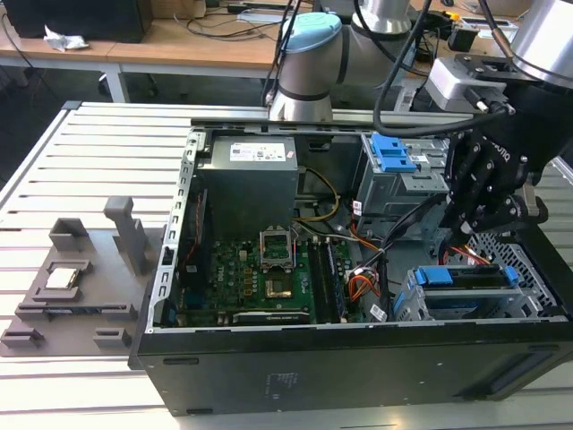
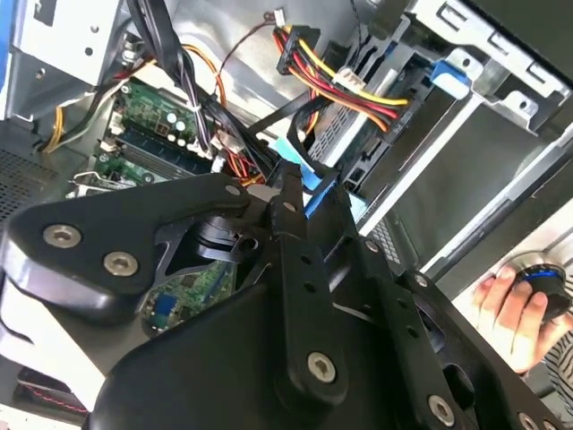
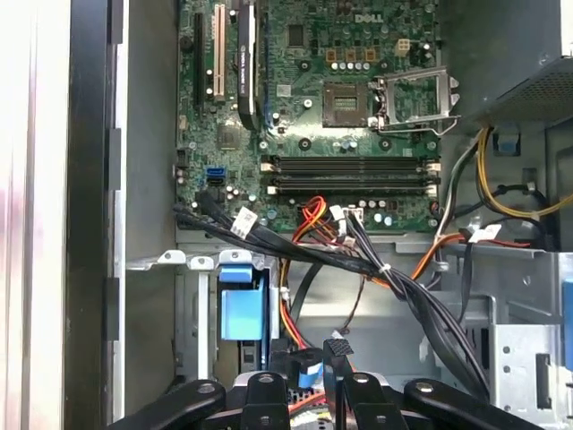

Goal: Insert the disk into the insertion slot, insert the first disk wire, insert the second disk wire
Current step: 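Insert the second disk wire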

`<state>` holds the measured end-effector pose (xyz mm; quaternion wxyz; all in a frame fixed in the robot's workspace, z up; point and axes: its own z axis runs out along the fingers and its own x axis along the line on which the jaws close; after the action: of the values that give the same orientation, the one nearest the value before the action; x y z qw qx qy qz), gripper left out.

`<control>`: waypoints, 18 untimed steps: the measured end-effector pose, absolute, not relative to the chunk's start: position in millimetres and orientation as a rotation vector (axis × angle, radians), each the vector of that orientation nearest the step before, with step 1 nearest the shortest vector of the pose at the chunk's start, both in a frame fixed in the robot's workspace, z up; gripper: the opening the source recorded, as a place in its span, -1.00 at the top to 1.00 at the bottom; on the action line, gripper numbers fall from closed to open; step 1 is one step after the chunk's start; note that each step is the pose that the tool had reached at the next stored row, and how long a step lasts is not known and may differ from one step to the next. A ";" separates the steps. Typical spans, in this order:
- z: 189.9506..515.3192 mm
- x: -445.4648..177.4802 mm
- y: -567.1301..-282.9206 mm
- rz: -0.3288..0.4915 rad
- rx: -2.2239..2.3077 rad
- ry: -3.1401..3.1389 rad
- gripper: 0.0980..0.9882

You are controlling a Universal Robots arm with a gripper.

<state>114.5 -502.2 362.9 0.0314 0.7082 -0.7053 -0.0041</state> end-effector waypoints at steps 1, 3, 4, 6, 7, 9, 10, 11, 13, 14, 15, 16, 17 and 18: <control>362.0 113.9 -501.6 0.001 2.176 -2.165 0.54; 360.6 113.8 -500.0 0.019 2.169 -2.155 0.54; 359.1 113.7 -498.3 0.025 2.167 -2.151 0.54; 355.8 113.7 -494.8 0.035 2.165 -2.144 0.54; 353.9 113.7 -493.0 0.045 2.163 -2.137 0.54; 353.6 113.7 -492.9 0.076 2.152 -2.119 0.54; 353.5 113.7 -492.9 0.111 2.134 -2.101 0.54; 353.5 113.7 -492.9 0.131 2.124 -2.091 0.54; 353.4 113.7 -493.0 0.161 2.107 -2.075 0.54; 353.5 113.7 -493.0 0.161 2.107 -2.074 0.54; 353.6 113.7 -493.0 0.162 2.107 -2.074 0.54; 353.5 113.7 -493.0 0.162 2.107 -2.074 0.54; 353.6 113.7 -493.0 0.163 2.106 -2.074 0.54; 353.6 113.7 -493.0 0.163 2.106 -2.074 0.54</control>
<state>113.7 -493.0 353.6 0.0907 0.7086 -0.6976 0.0549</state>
